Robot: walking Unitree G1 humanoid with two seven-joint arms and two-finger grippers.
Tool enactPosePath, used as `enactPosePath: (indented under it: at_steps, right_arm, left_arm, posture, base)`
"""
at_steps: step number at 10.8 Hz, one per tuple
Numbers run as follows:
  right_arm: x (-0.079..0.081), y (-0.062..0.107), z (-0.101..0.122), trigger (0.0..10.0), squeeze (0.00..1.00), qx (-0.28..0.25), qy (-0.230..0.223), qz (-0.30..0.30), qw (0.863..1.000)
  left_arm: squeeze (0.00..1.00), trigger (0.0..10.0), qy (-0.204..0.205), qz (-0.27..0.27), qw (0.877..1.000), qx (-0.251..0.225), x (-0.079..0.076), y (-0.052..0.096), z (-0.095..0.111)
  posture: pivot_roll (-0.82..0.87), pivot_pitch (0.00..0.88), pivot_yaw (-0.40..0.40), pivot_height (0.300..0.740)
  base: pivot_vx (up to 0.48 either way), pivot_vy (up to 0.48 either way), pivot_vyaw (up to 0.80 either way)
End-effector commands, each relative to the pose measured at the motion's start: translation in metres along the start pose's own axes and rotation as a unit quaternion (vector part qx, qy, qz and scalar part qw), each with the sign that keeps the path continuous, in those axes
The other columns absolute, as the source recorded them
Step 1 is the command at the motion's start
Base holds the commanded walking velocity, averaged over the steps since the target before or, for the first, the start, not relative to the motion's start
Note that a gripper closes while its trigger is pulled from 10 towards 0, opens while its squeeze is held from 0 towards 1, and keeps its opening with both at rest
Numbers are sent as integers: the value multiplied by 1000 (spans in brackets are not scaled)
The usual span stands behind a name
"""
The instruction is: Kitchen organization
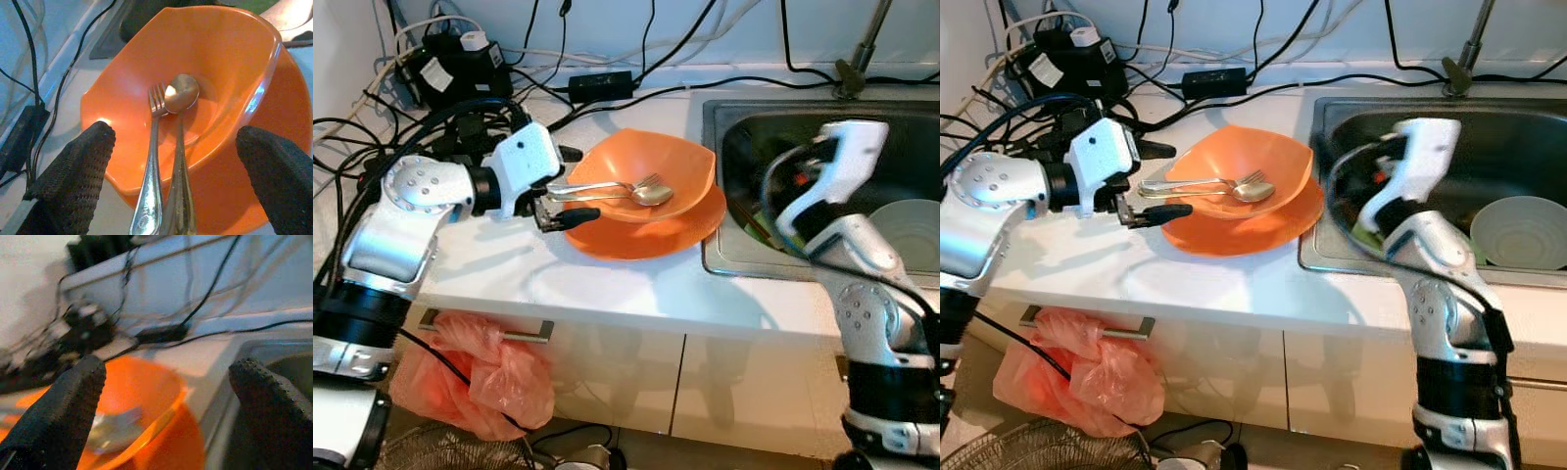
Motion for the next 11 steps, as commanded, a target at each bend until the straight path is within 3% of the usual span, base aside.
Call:
enactPosePath:
  at_steps: [1, 8, 9, 10, 11]
  right_arm:
    - [9, 5, -3, 10000, 0, 19, 5, 42, 999]
    - [10, 40, -18, 10000, 0, 117, 52, 161, 979]
    - [12, 42, -18, 10000, 0, 120, 55, 171, 976]
    - [14, 43, -18, 10000, 0, 121, 54, 179, 975]
    - [18, 45, -18, 10000, 0, 123, 53, 194, 972]
  left_arm:
    - [0, 10000, -2, 1, 1000, 3, 2, 1, -2]
    - [0, 10000, -30, -42, 999, 15, -7, 5, -4]
    - [0, 5804, -35, -50, 998, 22, -7, 5, -7]
    - [0, 3804, -37, -55, 998, 23, -8, 4, -8]
    - [0, 0, -38, -58, 997, 25, -8, 4, -9]
  posture:
    - [109, 35, 115, 740]
    - [112, 46, 115, 740]
    - [111, 46, 117, 740]
    - [110, 46, 119, 740]
    - [109, 47, 122, 740]
  base:
    - [0, 0, 0]
    - [0, 0, 0]
    - [0, 0, 0]
    - [0, 0, 0]
    - [0, 0, 0]
Point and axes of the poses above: a point about 5 cm out from each wrist's last joint towards the gripper, its own y axis pointing back from the gripper into the wrist, its own z axis along the axis of the wrist's last joint, x = y × z, the point moved 1 cm from there along -y, pointing out of the wrist towards the gripper, and after that the axes turned 12 degrees about y, right-handed, at the moved point
